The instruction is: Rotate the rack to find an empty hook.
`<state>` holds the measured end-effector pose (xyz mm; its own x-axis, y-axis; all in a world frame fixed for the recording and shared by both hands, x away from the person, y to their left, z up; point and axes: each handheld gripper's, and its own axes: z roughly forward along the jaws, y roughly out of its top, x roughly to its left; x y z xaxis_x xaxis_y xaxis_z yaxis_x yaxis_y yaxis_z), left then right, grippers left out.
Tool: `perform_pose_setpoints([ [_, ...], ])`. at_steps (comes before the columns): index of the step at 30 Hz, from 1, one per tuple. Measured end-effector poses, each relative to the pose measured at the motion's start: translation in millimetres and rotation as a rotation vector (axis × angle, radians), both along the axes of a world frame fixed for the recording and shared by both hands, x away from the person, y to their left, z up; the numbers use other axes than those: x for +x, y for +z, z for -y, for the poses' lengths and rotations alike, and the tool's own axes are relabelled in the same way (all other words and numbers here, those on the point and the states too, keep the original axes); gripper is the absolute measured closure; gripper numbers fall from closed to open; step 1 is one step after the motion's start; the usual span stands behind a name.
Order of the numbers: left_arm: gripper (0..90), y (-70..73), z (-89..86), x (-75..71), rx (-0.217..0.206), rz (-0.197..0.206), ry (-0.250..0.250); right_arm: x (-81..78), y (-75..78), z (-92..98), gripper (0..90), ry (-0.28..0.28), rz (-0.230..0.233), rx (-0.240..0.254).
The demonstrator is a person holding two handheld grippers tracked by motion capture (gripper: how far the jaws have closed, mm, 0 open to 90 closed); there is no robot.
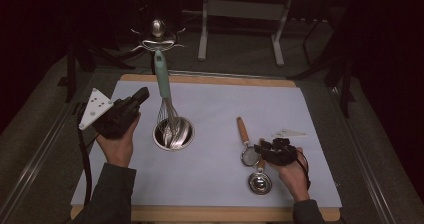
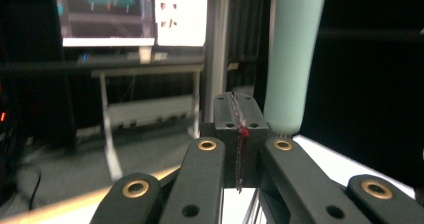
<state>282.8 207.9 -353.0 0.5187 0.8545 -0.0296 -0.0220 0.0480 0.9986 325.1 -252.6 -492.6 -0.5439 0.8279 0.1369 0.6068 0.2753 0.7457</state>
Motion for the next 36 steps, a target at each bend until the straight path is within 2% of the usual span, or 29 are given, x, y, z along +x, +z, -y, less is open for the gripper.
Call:
perform_pose_setpoints([
  [3, 90.0, 12.5, 2.6, 1.4, -0.008, 0.042, 0.003, -2.7, -10.2, 12.7, 62.2, -0.042, -0.022, 0.022],
  [5, 90.0, 19.2, 3.1, 2.7, -0.012, 0.060, 0.003, -5.5, -11.7, 17.4, 61.3, -0.065, -0.019, -0.008],
  [7, 90.0, 26.6, 3.4, 5.3, -0.033, 0.074, -0.003, -9.4, -9.2, 22.4, 62.1, -0.075, -0.001, 0.008],
  [13, 90.0, 42.6, 5.5, 11.7, -0.060, 0.110, 0.011, -16.1, 1.6, 32.8, 62.0, -0.108, 0.042, 0.038],
  [21, 90.0, 63.6, 4.4, 14.8, -0.092, 0.161, 0.034, -19.0, 7.4, 43.2, 62.0, -0.129, 0.060, 0.071],
  [25, 90.0, 66.7, -0.1, 18.5, -0.116, 0.156, 0.061, -16.1, 5.6, 38.8, 62.8, -0.111, 0.056, 0.060],
  [27, 90.0, 66.6, -2.3, 20.6, -0.124, 0.149, 0.058, -15.2, 5.5, 35.6, 62.6, -0.098, 0.061, 0.055],
  [30, 90.0, 68.4, -2.0, 21.5, -0.107, 0.143, 0.078, -14.6, 5.8, 33.3, 61.9, -0.088, 0.065, 0.050],
  [36, 90.0, 70.0, -3.3, 26.5, -0.110, 0.133, 0.102, -14.9, 5.9, 36.2, 61.9, -0.099, 0.065, 0.061],
])
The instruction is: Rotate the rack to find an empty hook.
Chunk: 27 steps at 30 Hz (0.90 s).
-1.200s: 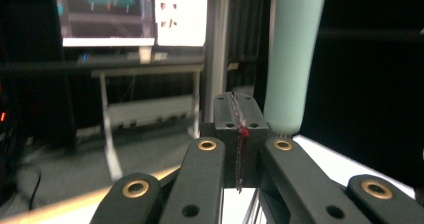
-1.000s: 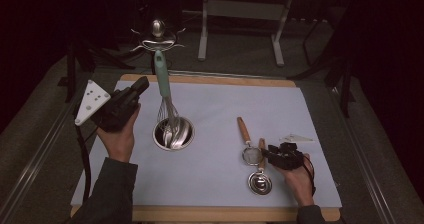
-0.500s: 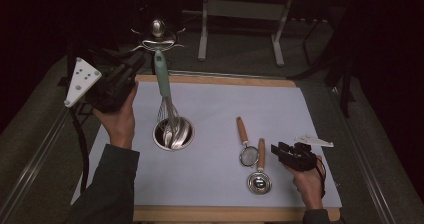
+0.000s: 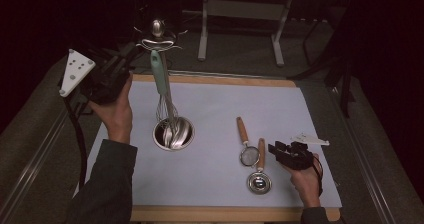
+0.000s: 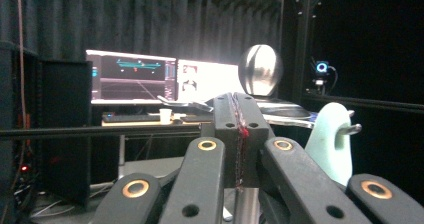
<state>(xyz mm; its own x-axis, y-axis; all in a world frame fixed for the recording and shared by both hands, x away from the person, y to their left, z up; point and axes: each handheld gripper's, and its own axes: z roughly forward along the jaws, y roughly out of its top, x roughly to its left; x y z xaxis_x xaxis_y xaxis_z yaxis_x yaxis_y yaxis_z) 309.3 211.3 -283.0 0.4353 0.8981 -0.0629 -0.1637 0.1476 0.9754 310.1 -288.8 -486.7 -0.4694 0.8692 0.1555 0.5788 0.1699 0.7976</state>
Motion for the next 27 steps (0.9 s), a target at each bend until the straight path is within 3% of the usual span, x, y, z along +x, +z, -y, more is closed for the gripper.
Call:
perform_pose_setpoints([
  [11, 90.0, 1.6, -4.0, 14.5, -0.027, -0.029, 0.025, -0.3, 0.9, 1.7, 61.6, 0.001, 0.003, 0.003],
  [27, 90.0, 8.0, -3.9, 32.5, -0.017, -0.084, 0.039, -0.7, 0.6, 1.8, 61.6, 0.000, 0.009, -0.017],
])
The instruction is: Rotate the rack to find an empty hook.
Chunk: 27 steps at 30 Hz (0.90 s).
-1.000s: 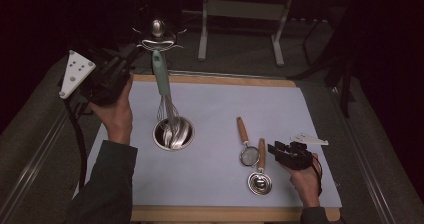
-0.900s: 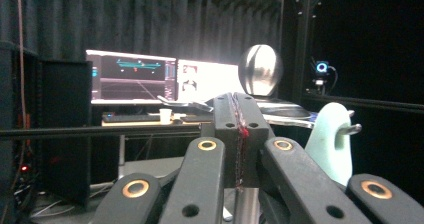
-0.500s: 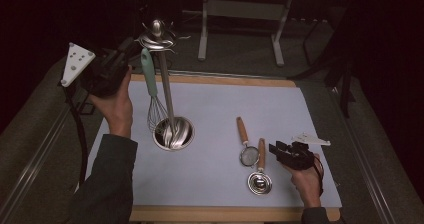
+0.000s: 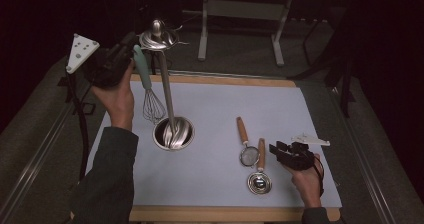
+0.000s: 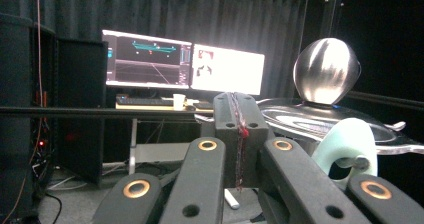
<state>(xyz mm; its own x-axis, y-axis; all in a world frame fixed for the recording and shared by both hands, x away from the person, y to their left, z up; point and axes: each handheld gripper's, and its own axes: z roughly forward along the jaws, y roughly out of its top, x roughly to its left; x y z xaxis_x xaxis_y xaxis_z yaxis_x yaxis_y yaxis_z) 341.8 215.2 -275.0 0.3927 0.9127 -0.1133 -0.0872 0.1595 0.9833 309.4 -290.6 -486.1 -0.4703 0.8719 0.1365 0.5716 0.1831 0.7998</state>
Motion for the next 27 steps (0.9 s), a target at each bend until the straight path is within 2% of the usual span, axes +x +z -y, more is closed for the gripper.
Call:
perform_pose_setpoints([
  [10, 90.0, 1.9, -2.6, -5.0, 0.001, -0.003, -0.009, 0.3, 0.3, 4.0, 61.0, -0.012, -0.001, 0.005],
  [17, 90.0, 0.9, 0.7, -17.3, 0.015, 0.032, 0.005, 2.0, -2.7, 1.9, 60.7, 0.001, -0.026, -0.002],
  [21, 90.0, -1.2, 0.3, -19.5, 0.029, 0.022, 0.004, 2.6, -3.5, -0.1, 60.6, 0.009, -0.028, -0.013],
  [24, 90.0, -2.9, -2.1, -20.4, 0.014, 0.022, -0.001, 3.0, -3.3, 0.1, 60.5, 0.010, -0.030, -0.014],
  [27, 90.0, -4.5, -3.3, -20.9, 0.019, 0.016, -0.002, 3.0, -3.4, 0.9, 60.4, 0.009, -0.030, -0.012],
])
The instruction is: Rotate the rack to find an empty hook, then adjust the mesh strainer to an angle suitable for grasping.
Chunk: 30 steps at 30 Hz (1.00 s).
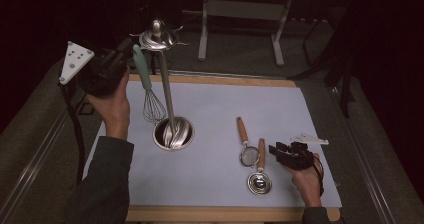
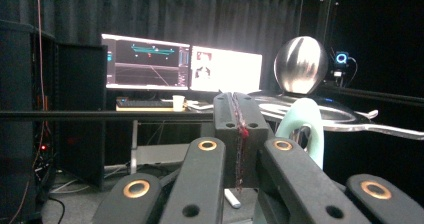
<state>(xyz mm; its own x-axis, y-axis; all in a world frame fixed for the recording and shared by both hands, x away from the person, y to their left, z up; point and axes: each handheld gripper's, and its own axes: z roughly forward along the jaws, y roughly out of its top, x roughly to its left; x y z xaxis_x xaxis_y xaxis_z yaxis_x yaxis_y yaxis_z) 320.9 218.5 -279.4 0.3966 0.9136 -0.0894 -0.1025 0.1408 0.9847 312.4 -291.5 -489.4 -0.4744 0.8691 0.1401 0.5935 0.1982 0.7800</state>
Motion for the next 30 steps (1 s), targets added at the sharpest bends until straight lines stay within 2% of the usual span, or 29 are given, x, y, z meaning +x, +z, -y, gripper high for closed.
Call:
perform_pose_setpoints([
  [3, 90.0, -4.3, -1.8, 0.8, 0.013, -0.010, -0.007, 0.1, -0.2, 0.6, 60.5, 0.004, -0.008, 0.011],
  [9, 90.0, -19.8, -12.1, 1.2, -0.006, -0.049, 0.000, 0.0, 0.9, -2.5, 60.3, 0.017, -0.004, 0.008],
  [13, 90.0, -34.1, -15.1, -3.7, 0.037, -0.083, -0.013, 0.7, -0.6, -2.1, 60.1, 0.015, -0.015, 0.011],
  [14, 90.0, -39.9, -15.7, -5.4, 0.051, -0.094, -0.009, 0.9, -0.8, -2.2, 60.2, 0.017, -0.015, 0.012],
  [17, 90.0, -54.3, -18.7, -9.6, 0.051, -0.125, -0.015, 0.9, -1.2, -5.4, 60.2, 0.026, -0.016, 0.007],
  [19, 90.0, -65.3, -20.1, -14.8, 0.067, -0.139, -0.018, 0.8, -1.4, -8.6, 60.2, 0.032, -0.016, -0.008],
  [21, 90.0, -77.2, -21.2, -18.9, 0.088, -0.170, -0.018, 0.4, -1.4, -11.4, 60.1, 0.038, -0.015, -0.025],
  [25, 90.0, -95.7, -23.7, -24.4, 0.109, -0.206, -0.011, 1.2, -2.0, -12.7, 58.5, 0.040, -0.012, -0.027],
  [27, 90.0, -108.0, -24.3, -26.5, 0.131, -0.231, -0.006, 1.4, -2.9, -13.6, 57.8, 0.039, -0.014, -0.024],
  [30, 89.1, -130.8, -25.7, -29.6, 0.142, -0.276, 0.004, 2.0, -3.5, -14.9, 57.3, 0.038, -0.018, -0.020],
])
